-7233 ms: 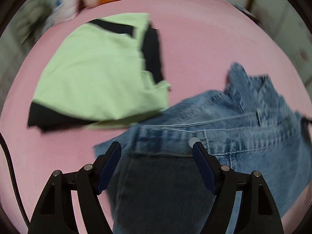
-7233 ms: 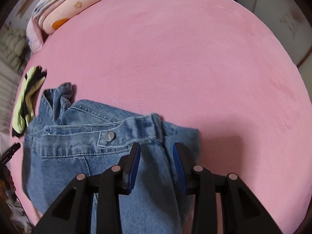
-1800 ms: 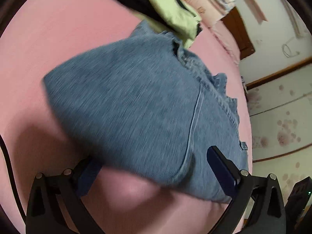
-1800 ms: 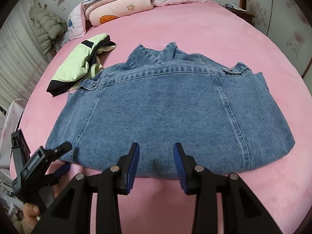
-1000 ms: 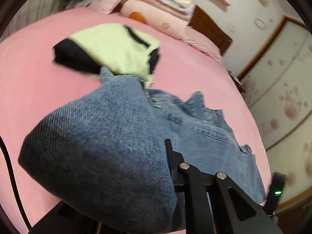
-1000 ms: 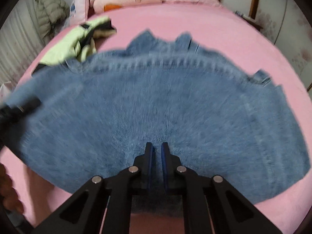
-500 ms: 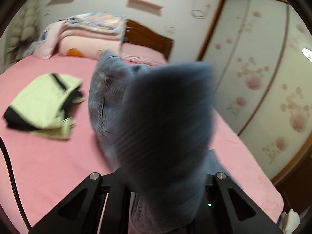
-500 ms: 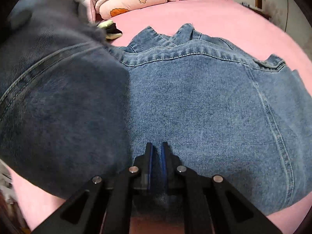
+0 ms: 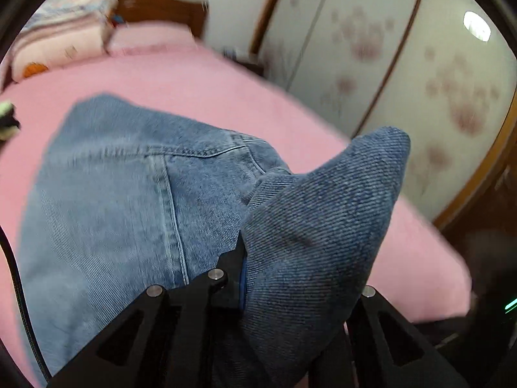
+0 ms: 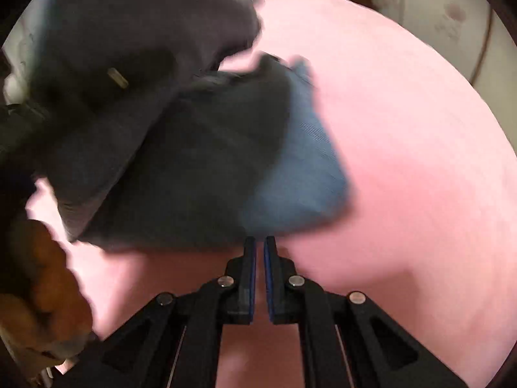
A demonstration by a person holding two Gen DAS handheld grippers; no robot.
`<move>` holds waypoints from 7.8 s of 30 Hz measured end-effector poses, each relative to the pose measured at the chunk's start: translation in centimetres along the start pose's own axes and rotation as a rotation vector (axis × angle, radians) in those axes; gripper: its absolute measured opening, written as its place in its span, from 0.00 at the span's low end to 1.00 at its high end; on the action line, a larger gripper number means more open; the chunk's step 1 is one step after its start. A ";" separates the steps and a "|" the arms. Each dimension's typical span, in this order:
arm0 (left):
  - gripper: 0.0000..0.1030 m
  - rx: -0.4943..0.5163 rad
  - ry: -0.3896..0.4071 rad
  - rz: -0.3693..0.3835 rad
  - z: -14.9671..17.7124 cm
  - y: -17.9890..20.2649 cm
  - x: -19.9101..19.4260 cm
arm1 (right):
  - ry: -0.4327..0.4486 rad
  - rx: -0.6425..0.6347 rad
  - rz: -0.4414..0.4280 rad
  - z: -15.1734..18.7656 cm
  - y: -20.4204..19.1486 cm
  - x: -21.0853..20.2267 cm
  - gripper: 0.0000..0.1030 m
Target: Fold large clothes
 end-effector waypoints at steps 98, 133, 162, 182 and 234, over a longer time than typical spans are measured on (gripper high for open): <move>1.00 -0.393 -0.256 -0.267 -4.7 -12.6 -12.4 | 0.206 -0.067 0.014 -12.8 -6.1 -13.3 0.69; 1.00 -0.398 -0.363 -0.307 -2.2 -12.6 -6.5 | 0.089 -0.040 0.033 -12.8 -1.3 -6.1 0.84; 0.99 -0.570 -0.400 0.176 1.0 -17.6 0.7 | -0.205 -0.106 -0.357 -14.3 -0.5 5.9 0.67; 0.53 -0.460 -0.355 0.003 -0.9 -14.8 -1.5 | -0.189 -0.120 -0.254 -14.1 -2.2 4.5 0.25; 1.00 -0.461 -0.120 -0.423 -7.5 -67.6 -22.6 | 0.011 -0.334 -0.035 -33.6 -50.5 11.0 0.74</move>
Point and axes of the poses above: each gripper's, at about its wrist camera, not at the fingertips, and x roughly the way its jaws point, y to its right, z to its underside, the point moved 8 cm from there along x, roughly the way its jaws point, and after that the axes turned 15 degrees about -y, right-handed, at the moved point
